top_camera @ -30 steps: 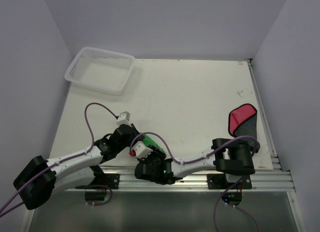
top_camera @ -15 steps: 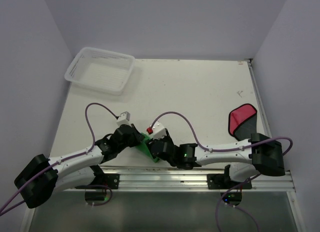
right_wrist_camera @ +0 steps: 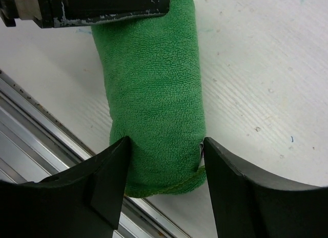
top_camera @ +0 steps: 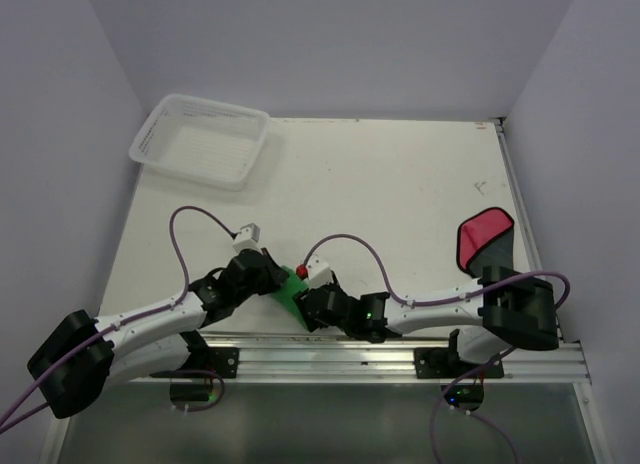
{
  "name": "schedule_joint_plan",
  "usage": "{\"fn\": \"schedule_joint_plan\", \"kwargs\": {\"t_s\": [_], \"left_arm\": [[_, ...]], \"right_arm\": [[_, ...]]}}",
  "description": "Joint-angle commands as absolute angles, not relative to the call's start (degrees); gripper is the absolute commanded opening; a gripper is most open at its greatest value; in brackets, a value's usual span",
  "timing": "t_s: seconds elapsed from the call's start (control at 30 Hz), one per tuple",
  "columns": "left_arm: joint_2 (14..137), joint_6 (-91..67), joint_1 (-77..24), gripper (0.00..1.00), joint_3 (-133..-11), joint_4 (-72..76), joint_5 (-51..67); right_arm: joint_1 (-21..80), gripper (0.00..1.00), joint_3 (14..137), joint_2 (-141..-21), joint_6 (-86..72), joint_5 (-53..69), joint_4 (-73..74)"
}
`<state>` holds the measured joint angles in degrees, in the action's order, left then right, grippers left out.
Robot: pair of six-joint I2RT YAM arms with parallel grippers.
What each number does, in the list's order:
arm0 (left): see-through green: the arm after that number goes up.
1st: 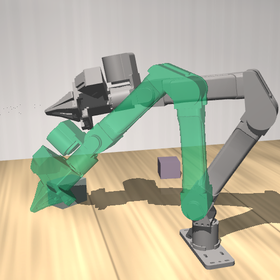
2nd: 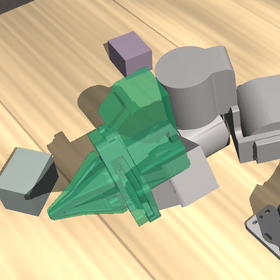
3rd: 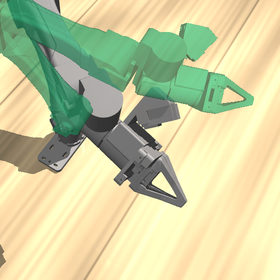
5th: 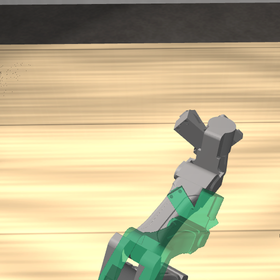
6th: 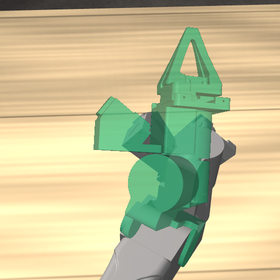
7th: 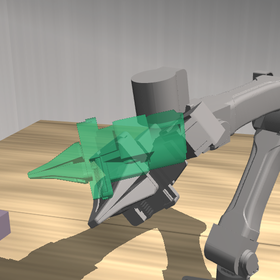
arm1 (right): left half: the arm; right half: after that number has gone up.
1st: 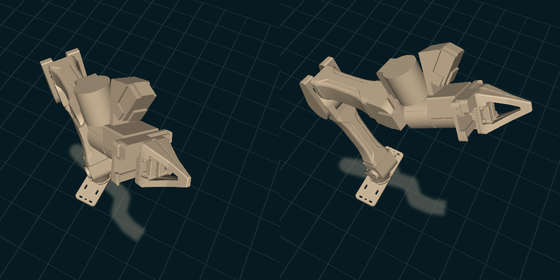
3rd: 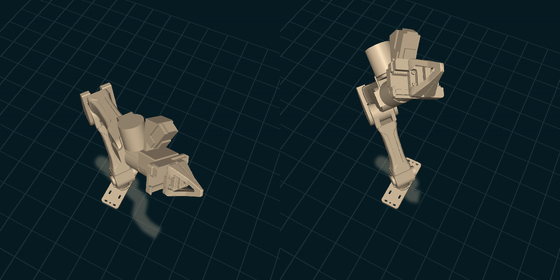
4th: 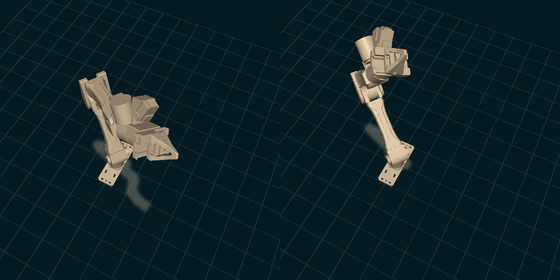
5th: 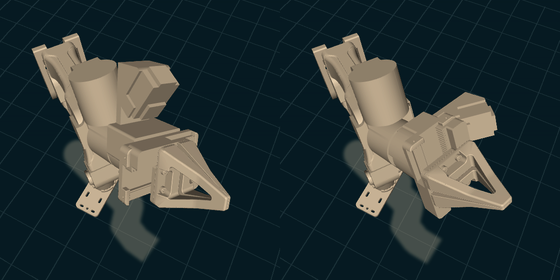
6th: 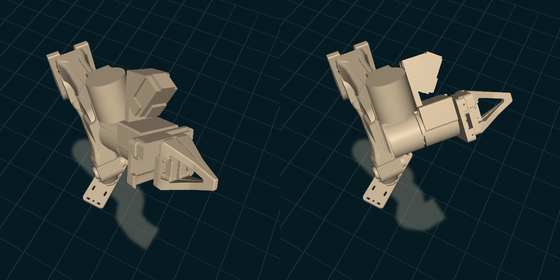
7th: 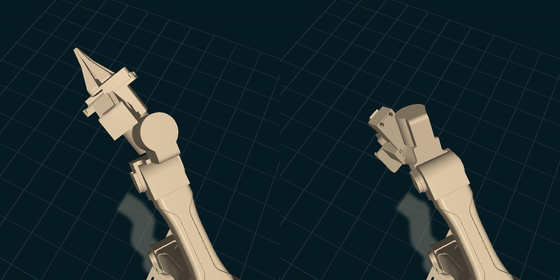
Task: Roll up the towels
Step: Roll the towel
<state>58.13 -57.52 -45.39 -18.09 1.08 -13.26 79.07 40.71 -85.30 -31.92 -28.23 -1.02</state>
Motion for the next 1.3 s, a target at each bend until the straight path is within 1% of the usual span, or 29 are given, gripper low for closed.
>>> {"fn": "schedule_joint_plan", "kwargs": {"t_s": [0.0, 0.03, 0.1, 0.13, 0.17, 0.2, 0.23, 0.27, 0.3, 0.33, 0.37, 0.43, 0.47, 0.57, 0.63, 0.77, 0.83, 1.03, 1.27], "left_arm": [[57.49, -57.3, -45.35, 0.19, -17.4, -6.15, -14.85], [57.31, -57.3, -45.35, 0.19, -17.58, -6.59, -15.03], [56.69, -57.3, -45.26, 0.22, -18.72, -8.43, -15.55], [56.52, -57.22, -45.26, 0.24, -19.94, -9.22, -15.64], [56.17, -57.22, -45.35, 0.27, -20.56, -10.71, -15.56], [55.99, -57.22, -45.26, 0.33, -21.18, -11.42, -15.47], [55.9, -57.22, -45.35, 0.39, -22.92, -13.25, -15.29], [55.72, -57.39, -45.35, 0.49, -23.9, -14.58, -15.12], [55.81, -57.65, -45.26, 0.52, -24.95, -15.81, -15.03], [55.64, -58.09, -45.35, 0.57, -26.88, -18.17, -14.77], [55.55, -58.44, -45.35, 0.65, -28.03, -19.5, -14.68], [55.46, -59.32, -45.26, 0.7, -31.27, -23.53, -14.68], [55.37, -59.67, -45.35, 0.75, -32.51, -25.21, -14.94], [55.46, -59.77, -45.26, 0.8, -37.69, -31.61, -17.04], [55.55, -59.77, -45.26, 0.81, -41.03, -35.92, -17.93], [55.9, -60.73, -45.18, 0.83, -42.98, -40.95, -19.6], [56.25, -61.61, -45.18, 0.83, -42.02, -41.4, -18.64], [58.01, -65.3, -45.18, 0.85, -38.24, -39.73, -14.33], [59.06, -67.15, -45.26, 0.86, -35.95, -36.57, -12.13]], "right_arm": [[79.19, 0.62, 40.69, -87.45, -32.78, -24.53, -3.87], [79.19, 0.59, 40.78, -88.32, -32.87, -24.09, -4.39], [79.19, 0.51, 41.04, -88.85, -32.61, -23.73, -5.01], [79.1, 0.4, 40.96, -89.21, -32.69, -23.82, -5.44], [79.19, 0.35, 40.61, -89.12, -32.7, -24.08, -5.8], [79.1, 0.31, 40.34, -88.95, -32.61, -24.34, -6.15], [79.19, 0.23, 40.17, -88.51, -32.78, -24.78, -6.85], [79.28, 0.2, 39.99, -88.16, -32.78, -25.57, -7.03], [79.28, 0.18, 39.82, -87.89, -32.87, -26.36, -7.12], [79.54, 0.13, 39.81, -87.72, -33.05, -28.11, -7.55], [79.89, 0.11, 39.81, -87.45, -33.22, -29.26, -7.73], [80.94, 0.06, 39.99, -87.71, -33.83, -33.19, -8.61], [81.47, 0.01, 40.25, -88.41, -34.1, -34.61, -8.79], [83.93, 0.0, 42.18, -90.17, -34.28, -40.75, -9.32], [85.78, 0.0, 44.03, -92.37, -34.01, -43.41, -9.49], [88.41, 0.0, 47.1, -95.97, -33.92, -50.43, -10.28], [89.38, 0.0, 47.9, -97.9, -34.19, -51.94, -10.63], [90.7, 0.0, 49.66, -98.7, -35.59, -56.33, -10.46], [91.05, 0.0, 50.8, -100.1, -36.47, -55.46, -10.54]]}}
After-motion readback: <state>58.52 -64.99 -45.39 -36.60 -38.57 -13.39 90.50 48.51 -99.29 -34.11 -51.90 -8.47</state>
